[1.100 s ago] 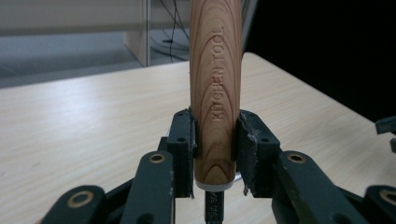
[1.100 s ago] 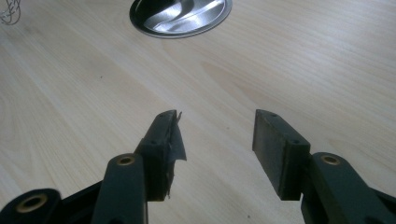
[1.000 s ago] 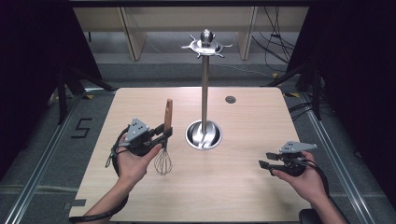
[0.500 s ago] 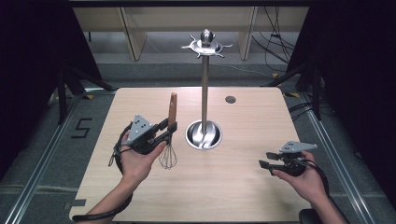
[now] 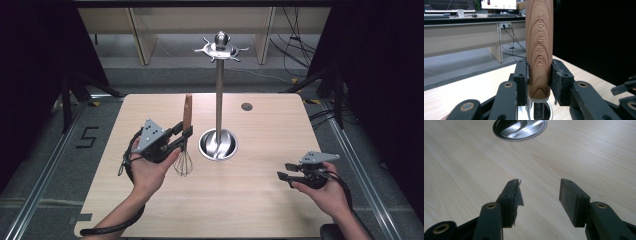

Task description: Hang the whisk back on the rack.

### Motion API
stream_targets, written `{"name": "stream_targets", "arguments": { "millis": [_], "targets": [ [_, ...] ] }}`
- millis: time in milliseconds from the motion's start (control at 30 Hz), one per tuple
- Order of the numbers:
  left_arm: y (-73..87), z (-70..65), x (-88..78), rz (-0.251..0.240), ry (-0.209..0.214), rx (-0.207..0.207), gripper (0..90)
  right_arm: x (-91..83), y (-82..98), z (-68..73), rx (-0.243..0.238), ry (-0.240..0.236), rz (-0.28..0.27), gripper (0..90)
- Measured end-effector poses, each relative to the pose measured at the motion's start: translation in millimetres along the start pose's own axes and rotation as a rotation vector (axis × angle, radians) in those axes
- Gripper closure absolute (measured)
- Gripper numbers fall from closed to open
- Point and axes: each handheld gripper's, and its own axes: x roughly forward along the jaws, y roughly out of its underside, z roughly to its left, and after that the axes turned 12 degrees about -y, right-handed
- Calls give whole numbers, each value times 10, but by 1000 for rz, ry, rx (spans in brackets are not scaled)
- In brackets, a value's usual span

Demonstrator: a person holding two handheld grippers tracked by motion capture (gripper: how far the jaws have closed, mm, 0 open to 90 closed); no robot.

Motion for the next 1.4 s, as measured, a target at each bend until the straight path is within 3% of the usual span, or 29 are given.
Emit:
{"name": "stream_targets", "arguments": {
  "millis": [167, 233, 300, 433, 500, 633, 667, 733, 867, 1133, 1200, 1333, 1400],
  "targets": [
    [-53, -53, 8, -30, -3, -2, 680, -5, 0, -2, -4, 7, 0, 510],
    [-74, -70, 9, -40, -8, 8, 680, -1, 2, 15, 23, -2, 0, 510],
    [-94, -84, 10, -46, -13, 7, 680, -5, 0, -2, -4, 7, -2, 510],
    [-127, -100, 20, -56, -18, -4, 680, -5, -1, -2, -4, 7, -2, 510],
    [-143, -108, 22, -64, -26, -3, 680, 3, 3, 15, 22, -1, -10, 510],
    [-189, -146, 28, -86, -38, -3, 681, 0, 2, 16, 26, -4, -1, 510],
    [-201, -158, 31, -89, -41, -7, 680, -3, -1, -2, -1, 4, -2, 510],
    [-238, -177, 43, -97, -47, -9, 680, -4, -1, -1, -1, 4, -2, 510],
    [-263, -195, 51, -104, -52, -13, 680, 6, 5, 16, 28, -3, -15, 510],
    [-315, -215, 61, -121, -69, -18, 680, 7, 5, 17, 33, -12, -14, 510],
    [-330, -221, 63, -124, -72, -24, 680, 9, 3, -5, 8, -8, -12, 510],
    [-363, -236, 69, -132, -75, -24, 680, 2, 4, 22, 38, -1, -3, 510],
    [-381, -248, 72, -137, -78, -24, 680, 7, 5, 6, 21, 0, -13, 510]
  ]
}}
